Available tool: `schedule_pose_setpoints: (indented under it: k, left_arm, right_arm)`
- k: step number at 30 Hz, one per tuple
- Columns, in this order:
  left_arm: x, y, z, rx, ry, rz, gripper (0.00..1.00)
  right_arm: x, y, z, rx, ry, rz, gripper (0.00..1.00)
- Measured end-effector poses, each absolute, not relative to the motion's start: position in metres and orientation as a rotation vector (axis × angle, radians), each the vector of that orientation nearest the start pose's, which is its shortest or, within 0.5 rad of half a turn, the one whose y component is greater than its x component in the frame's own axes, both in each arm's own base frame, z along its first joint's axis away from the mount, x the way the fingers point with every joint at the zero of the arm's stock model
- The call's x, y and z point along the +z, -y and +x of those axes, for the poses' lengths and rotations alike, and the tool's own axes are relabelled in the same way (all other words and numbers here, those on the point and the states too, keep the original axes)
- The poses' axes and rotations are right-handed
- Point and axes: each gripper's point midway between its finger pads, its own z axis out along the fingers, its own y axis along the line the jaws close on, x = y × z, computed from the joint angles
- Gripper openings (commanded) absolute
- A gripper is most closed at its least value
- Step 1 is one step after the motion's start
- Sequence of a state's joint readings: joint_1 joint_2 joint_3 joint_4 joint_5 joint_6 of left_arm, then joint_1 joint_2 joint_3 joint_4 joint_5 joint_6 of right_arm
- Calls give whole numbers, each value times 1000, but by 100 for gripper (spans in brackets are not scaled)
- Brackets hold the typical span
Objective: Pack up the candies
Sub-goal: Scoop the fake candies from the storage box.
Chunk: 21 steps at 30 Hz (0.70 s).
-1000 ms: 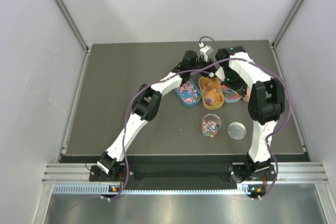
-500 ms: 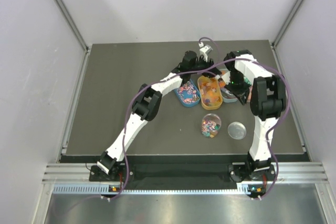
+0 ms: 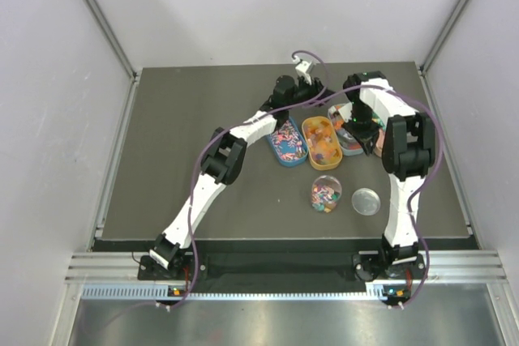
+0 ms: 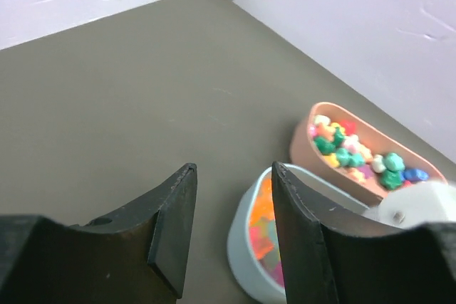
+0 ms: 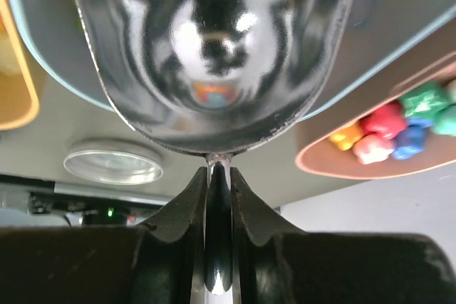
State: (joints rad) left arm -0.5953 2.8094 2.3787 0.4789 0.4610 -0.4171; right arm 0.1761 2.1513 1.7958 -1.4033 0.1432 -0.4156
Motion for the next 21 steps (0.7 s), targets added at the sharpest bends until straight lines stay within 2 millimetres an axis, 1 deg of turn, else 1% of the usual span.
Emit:
schedule_pose_setpoints:
  k: [1, 4, 7, 9, 16, 21]
  left_arm:
    - [123, 489, 566, -1135, -1554, 517, 51]
    - [109, 478, 570, -1134, -1594, 483, 52]
    - [101, 469, 575, -1135, -1627, 459, 52]
    - [101, 466, 577, -1137, -1632, 450, 53]
    - [101, 468, 575, -1151, -1637, 446, 52]
    - [99, 470, 569, -1177, -1646, 467, 51]
  right_arm:
    - [72, -18, 340, -202, -3173, -991, 0]
    - [74, -22, 352, -205, -3136, -979, 0]
    - [74, -22, 352, -206, -3134, -977, 0]
    - [74, -23, 352, -206, -3136, -968, 0]
    - [73, -28, 350, -166, -3149, -927, 0]
    - [68, -36, 347, -95, -3167, -888, 0]
